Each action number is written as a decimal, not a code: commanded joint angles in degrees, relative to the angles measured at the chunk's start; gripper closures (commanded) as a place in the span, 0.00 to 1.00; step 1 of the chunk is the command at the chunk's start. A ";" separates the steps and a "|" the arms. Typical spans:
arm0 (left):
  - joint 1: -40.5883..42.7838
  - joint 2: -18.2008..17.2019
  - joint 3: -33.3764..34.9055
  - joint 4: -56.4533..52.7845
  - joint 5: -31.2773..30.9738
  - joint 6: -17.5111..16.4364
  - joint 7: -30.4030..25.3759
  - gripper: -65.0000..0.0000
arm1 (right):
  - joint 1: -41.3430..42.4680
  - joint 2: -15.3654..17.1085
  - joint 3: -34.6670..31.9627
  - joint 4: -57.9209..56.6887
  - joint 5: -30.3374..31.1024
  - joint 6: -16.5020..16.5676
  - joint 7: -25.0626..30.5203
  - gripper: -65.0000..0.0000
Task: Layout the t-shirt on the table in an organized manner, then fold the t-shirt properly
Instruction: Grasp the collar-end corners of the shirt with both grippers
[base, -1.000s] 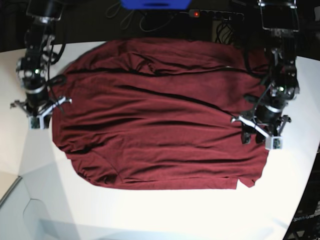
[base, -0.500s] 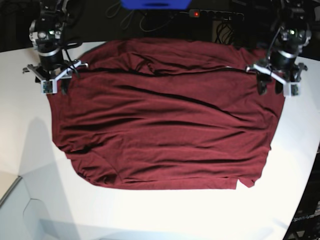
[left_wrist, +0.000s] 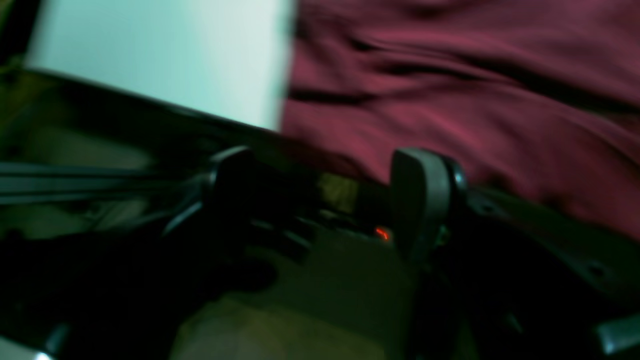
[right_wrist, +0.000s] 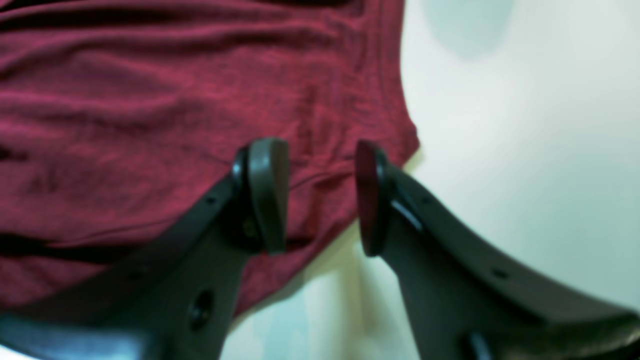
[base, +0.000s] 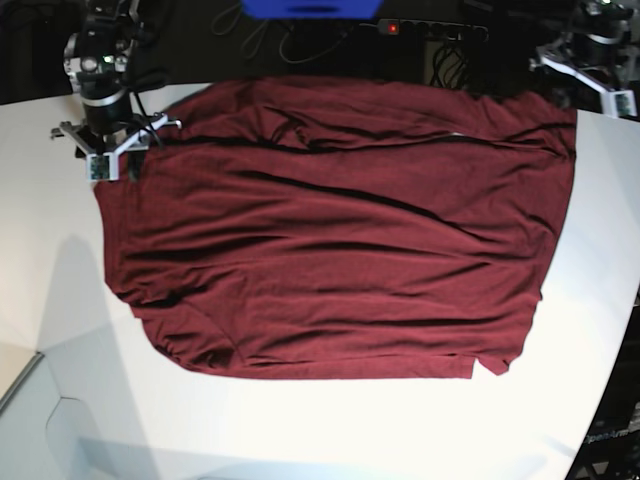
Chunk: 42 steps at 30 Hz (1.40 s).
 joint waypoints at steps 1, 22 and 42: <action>0.02 -0.65 -0.83 -1.03 -0.15 0.04 -0.43 0.36 | -0.01 0.23 -0.01 0.82 0.41 -0.16 1.46 0.64; -12.73 -1.44 -2.94 -18.44 1.08 -13.24 -0.34 0.37 | -2.65 0.14 0.25 1.08 0.41 -0.16 1.46 0.64; -15.80 -1.00 -2.68 -21.25 6.00 -13.41 -0.43 0.65 | -2.83 0.23 0.25 1.08 0.41 -0.16 1.46 0.64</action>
